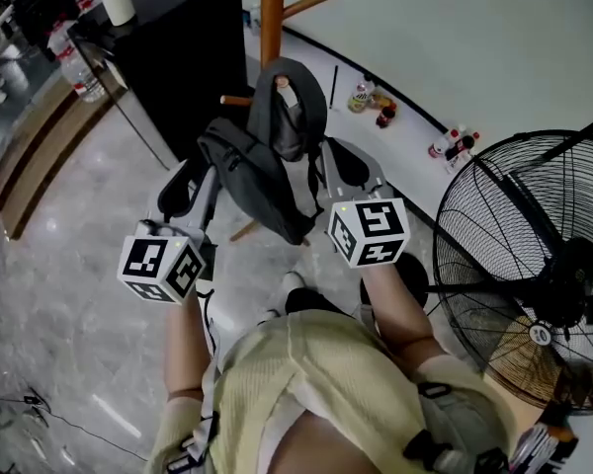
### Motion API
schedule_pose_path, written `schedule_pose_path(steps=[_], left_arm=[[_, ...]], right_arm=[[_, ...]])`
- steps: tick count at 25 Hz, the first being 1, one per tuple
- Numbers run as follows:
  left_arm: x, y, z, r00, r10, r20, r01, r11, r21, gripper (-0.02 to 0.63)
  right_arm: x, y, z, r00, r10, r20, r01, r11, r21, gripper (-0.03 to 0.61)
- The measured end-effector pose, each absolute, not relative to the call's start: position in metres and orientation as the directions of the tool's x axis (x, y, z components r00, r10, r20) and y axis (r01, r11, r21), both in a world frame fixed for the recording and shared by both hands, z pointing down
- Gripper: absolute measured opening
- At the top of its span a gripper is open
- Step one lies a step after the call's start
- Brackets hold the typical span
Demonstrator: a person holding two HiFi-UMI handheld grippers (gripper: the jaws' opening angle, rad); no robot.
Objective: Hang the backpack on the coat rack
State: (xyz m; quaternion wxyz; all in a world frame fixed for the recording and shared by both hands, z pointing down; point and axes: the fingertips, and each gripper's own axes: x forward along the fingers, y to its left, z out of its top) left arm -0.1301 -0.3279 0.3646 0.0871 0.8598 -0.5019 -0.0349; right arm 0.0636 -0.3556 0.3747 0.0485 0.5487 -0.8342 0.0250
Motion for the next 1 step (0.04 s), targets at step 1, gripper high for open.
schedule_pose_path(steps=[1], left_arm=[[-0.1301,-0.3279,0.3646,0.496,-0.868,0.027,-0.856,-0.483,0.187,0.138]], right_arm=[[0.0628,-0.3555,0.3748,-0.395,-0.912,0.109,-0.917,0.398,0.012,0.000]])
